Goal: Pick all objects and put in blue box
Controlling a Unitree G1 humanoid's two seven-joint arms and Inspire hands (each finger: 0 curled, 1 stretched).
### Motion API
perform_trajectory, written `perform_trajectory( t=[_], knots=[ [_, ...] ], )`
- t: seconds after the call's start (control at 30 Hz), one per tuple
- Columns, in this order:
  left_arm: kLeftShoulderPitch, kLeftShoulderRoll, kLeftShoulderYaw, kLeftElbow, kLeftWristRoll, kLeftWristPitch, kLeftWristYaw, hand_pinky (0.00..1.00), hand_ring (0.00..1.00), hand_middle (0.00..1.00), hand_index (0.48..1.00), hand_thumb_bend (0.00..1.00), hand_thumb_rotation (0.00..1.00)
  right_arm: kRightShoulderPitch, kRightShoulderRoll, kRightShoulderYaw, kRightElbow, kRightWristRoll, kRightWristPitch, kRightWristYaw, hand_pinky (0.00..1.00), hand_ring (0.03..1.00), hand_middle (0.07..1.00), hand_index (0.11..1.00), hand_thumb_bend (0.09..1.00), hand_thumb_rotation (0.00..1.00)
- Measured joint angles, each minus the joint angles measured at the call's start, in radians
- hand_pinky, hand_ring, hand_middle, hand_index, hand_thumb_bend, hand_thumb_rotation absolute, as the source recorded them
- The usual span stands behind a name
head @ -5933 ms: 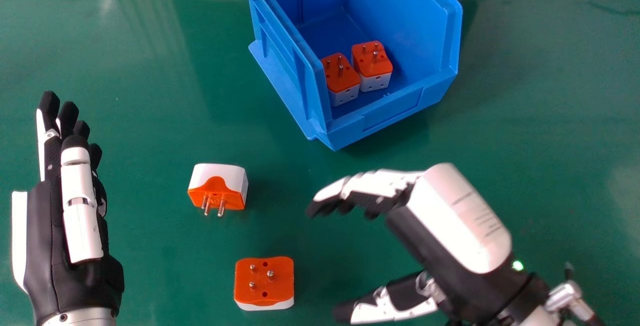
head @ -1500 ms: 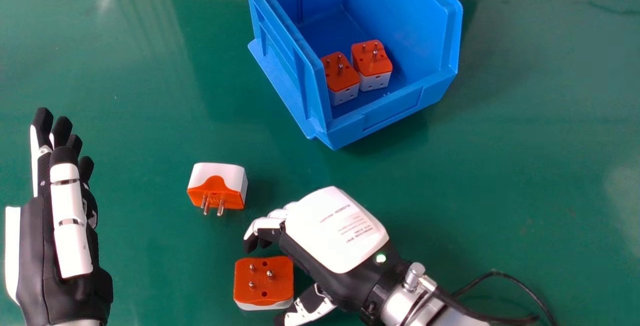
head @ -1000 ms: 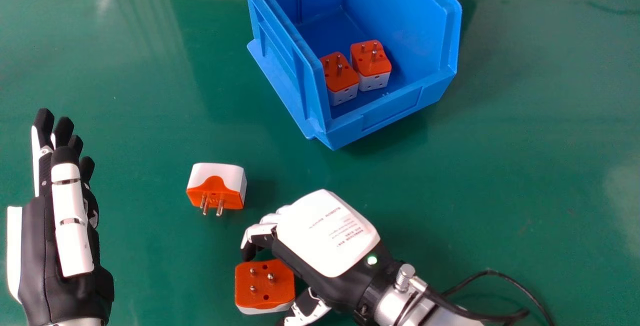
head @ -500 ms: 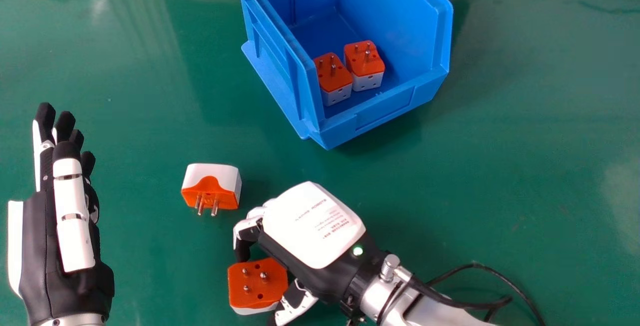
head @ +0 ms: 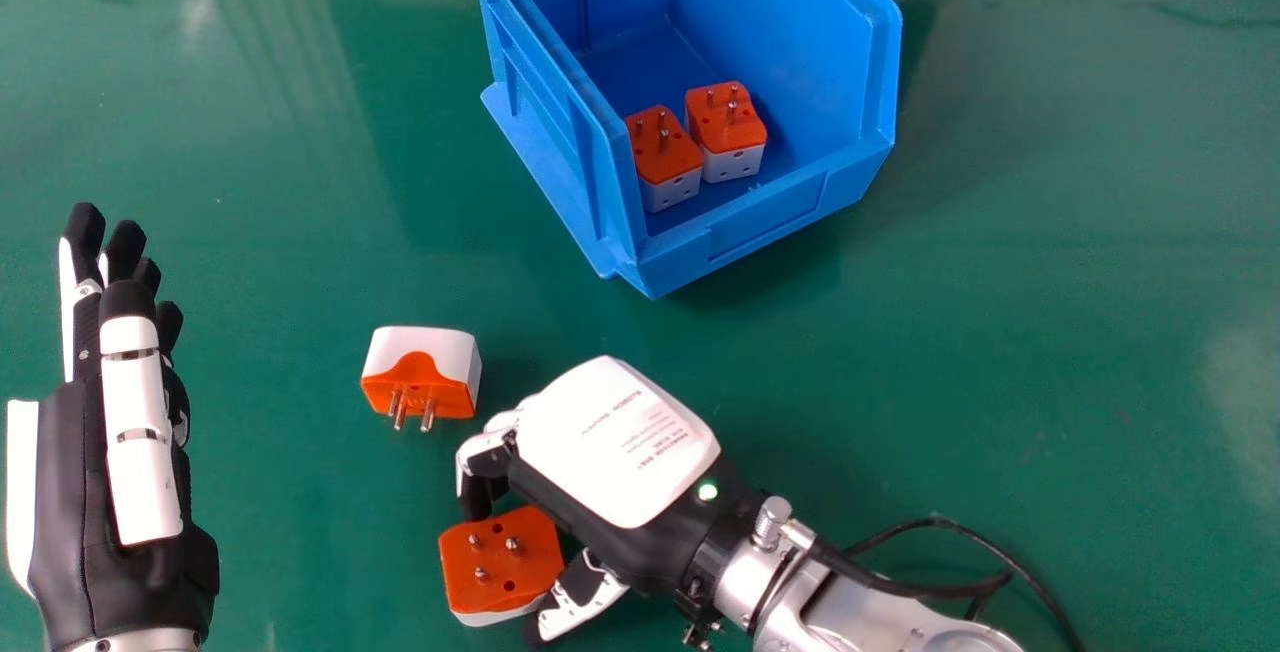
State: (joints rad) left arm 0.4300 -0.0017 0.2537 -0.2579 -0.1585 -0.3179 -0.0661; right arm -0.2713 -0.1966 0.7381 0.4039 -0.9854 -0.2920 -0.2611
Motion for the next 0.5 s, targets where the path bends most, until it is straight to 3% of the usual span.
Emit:
perform_trajectory(
  t=[0.5],
  knots=[
    [0.009,-0.001,-0.003,-0.003,0.003,0.0,0.009,1.0,1.0,0.99,0.998,0.38,1.0,-0.036,-0.005,-0.012,0.004,0.074,-0.004,0.1,0.32,0.429,0.523,0.484,0.498,0.01]
  ],
)
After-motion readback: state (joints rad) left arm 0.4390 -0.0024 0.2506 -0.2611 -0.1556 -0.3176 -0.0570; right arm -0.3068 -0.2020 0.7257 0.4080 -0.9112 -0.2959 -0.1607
